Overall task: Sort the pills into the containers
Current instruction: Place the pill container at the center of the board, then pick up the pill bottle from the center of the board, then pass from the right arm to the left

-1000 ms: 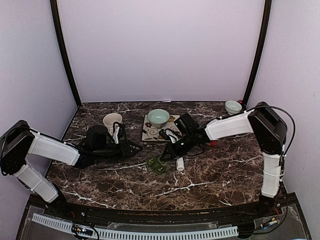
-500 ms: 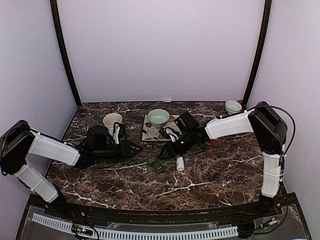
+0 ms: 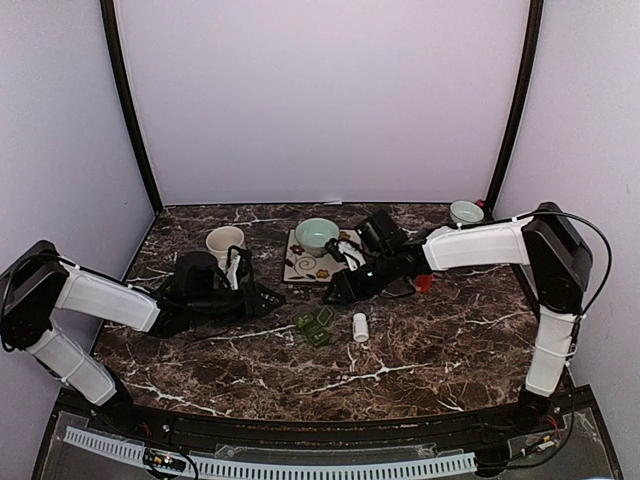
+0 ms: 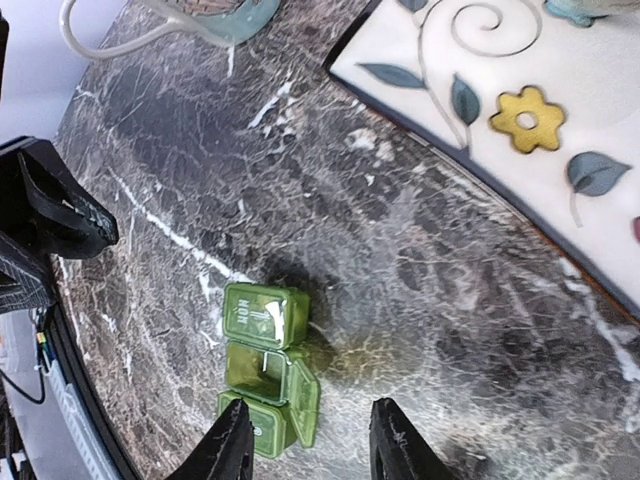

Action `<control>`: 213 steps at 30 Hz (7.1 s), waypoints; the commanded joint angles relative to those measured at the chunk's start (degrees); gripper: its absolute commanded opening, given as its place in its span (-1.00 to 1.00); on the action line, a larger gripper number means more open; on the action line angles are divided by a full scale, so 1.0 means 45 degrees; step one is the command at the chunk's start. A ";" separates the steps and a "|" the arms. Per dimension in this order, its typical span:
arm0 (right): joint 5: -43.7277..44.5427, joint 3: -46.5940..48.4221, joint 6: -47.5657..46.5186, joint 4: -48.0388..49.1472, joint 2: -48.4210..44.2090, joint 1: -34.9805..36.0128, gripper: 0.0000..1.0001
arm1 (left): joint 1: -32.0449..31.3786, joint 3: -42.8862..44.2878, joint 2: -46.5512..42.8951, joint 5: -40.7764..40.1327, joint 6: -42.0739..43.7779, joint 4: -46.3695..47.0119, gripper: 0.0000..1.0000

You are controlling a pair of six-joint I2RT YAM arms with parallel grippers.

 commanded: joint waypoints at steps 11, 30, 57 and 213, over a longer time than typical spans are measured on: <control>0.6579 0.0993 -0.0242 -0.2805 -0.1128 0.1331 -0.17 | -0.0145 0.0522 -0.1210 -0.0693 0.1065 -0.1386 -0.09; 1.6909 -0.0458 -0.1557 0.4714 -0.4852 0.2917 0.31 | -0.1055 0.1526 -0.3266 -0.5005 0.5449 -0.3070 0.21; 1.1275 0.2596 0.2749 -0.5425 -0.2814 0.2311 0.55 | -0.0228 0.1835 -0.3021 -0.3268 0.5826 -0.2331 0.98; 0.6650 -0.0566 1.3752 0.7777 -0.4260 0.2780 -1.00 | -0.1977 0.4115 -0.2036 -0.3237 0.7831 0.0778 0.23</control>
